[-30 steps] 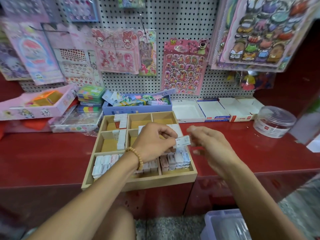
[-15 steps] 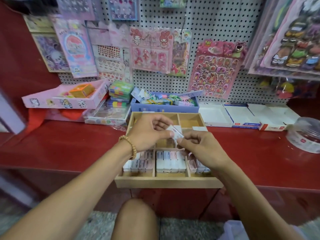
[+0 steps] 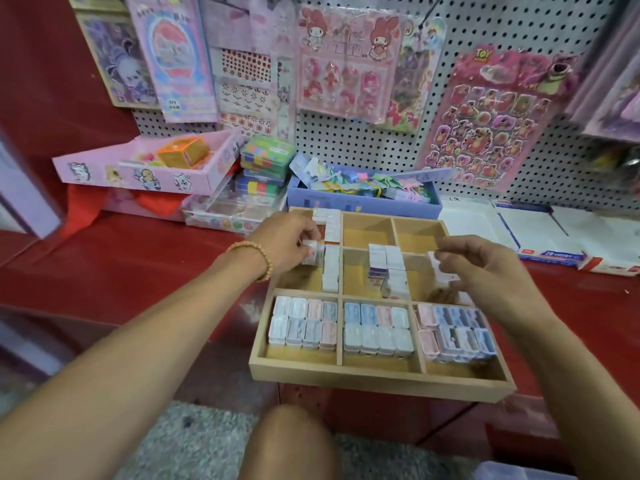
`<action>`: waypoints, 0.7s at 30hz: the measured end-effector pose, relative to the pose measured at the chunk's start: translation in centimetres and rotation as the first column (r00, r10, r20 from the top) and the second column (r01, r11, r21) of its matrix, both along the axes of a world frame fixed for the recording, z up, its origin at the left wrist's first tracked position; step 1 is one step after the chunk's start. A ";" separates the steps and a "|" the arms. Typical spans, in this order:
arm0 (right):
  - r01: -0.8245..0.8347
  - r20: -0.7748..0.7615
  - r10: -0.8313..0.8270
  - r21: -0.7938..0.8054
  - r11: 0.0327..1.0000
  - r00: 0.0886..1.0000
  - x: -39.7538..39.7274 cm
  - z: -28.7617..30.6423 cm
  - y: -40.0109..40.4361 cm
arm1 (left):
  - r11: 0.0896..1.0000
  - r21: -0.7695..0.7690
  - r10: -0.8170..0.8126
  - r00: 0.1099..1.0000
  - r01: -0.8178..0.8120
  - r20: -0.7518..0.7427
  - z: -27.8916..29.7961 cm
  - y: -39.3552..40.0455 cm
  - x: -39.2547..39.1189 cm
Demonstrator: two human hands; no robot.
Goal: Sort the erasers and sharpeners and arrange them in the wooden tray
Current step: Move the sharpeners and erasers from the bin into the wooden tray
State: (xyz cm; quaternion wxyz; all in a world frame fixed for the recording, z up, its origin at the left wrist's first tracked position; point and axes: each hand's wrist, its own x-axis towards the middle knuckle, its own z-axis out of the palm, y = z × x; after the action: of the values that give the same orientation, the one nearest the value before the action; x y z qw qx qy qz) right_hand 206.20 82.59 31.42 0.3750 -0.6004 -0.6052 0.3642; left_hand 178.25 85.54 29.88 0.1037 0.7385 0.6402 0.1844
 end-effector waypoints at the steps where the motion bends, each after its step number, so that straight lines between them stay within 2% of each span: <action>1: 0.010 0.018 -0.010 0.008 1.000 1.000 0.5 0.0 0.1 | 1.000 0.007 -0.014 1.000 0.014 -0.010 -0.5 0.3 0.2; 10: 0.041 0.004 -0.041 0.013 0.999 0.999 3.0 -0.7 0.8 | 0.993 0.100 -0.060 0.998 0.059 0.011 -3.0 0.5 0.8; 17: 0.056 0.040 -0.058 0.047 0.997 0.998 3.7 -0.1 -0.2 | 0.998 -0.020 -0.067 0.998 0.066 -0.018 -1.5 0.8 0.5; 21: 0.077 0.015 -0.078 0.071 0.994 0.997 4.2 1.0 -1.9 | 1.000 0.016 -0.001 0.993 -0.001 0.119 0.2 -0.6 0.5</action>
State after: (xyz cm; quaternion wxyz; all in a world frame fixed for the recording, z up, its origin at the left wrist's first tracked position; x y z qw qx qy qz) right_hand 210.36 80.64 32.45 0.4043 -0.6131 -0.5973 0.3223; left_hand 178.72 84.99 30.05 0.1358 0.7270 0.6314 0.2332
